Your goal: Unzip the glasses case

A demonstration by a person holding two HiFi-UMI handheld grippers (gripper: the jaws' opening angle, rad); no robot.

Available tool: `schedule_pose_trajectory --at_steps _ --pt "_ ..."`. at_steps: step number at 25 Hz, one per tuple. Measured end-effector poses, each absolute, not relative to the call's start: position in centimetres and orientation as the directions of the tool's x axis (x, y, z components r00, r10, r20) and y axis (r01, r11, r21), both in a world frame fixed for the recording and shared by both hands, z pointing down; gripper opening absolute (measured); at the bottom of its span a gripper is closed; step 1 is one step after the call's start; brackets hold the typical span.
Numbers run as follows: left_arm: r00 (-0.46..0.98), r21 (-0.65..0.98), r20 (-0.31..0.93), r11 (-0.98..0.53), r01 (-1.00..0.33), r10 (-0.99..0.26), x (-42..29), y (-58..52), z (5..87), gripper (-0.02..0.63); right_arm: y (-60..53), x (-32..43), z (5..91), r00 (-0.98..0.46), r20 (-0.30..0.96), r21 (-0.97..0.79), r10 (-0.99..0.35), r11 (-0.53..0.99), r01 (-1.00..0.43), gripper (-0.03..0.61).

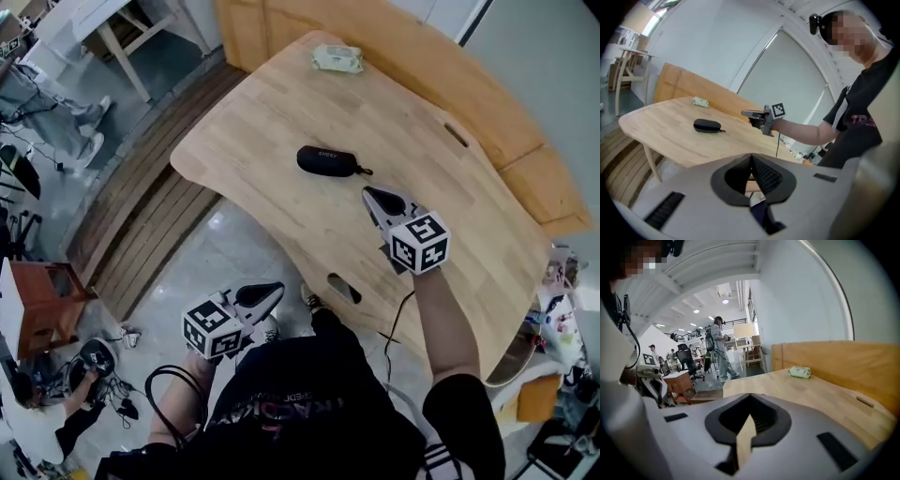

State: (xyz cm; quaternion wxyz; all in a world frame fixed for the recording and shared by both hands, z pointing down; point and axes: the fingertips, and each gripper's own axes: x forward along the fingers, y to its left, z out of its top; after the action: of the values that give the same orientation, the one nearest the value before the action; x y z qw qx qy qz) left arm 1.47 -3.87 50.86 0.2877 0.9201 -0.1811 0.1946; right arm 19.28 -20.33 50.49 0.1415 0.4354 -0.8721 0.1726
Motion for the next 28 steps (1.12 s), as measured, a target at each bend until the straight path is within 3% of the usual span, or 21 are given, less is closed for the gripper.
schedule_pose_trajectory --at_steps 9,15,28 --pt "0.885 0.474 0.432 -0.790 -0.388 -0.175 -0.3 -0.6 49.8 0.014 -6.9 10.4 47.1 -0.561 0.327 -0.327 -0.761 0.465 -0.822 0.017" --pt "0.906 0.493 0.402 -0.804 -0.332 -0.128 -1.5 3.7 50.0 0.014 1.6 4.0 47.7 -0.576 0.348 -0.368 -0.740 0.457 -0.809 0.017" --pt "0.892 0.462 0.439 -0.825 -0.325 -0.105 -4.5 7.8 50.9 0.012 8.0 -1.0 49.5 -0.584 0.374 -0.406 -0.721 0.438 -0.802 0.017"
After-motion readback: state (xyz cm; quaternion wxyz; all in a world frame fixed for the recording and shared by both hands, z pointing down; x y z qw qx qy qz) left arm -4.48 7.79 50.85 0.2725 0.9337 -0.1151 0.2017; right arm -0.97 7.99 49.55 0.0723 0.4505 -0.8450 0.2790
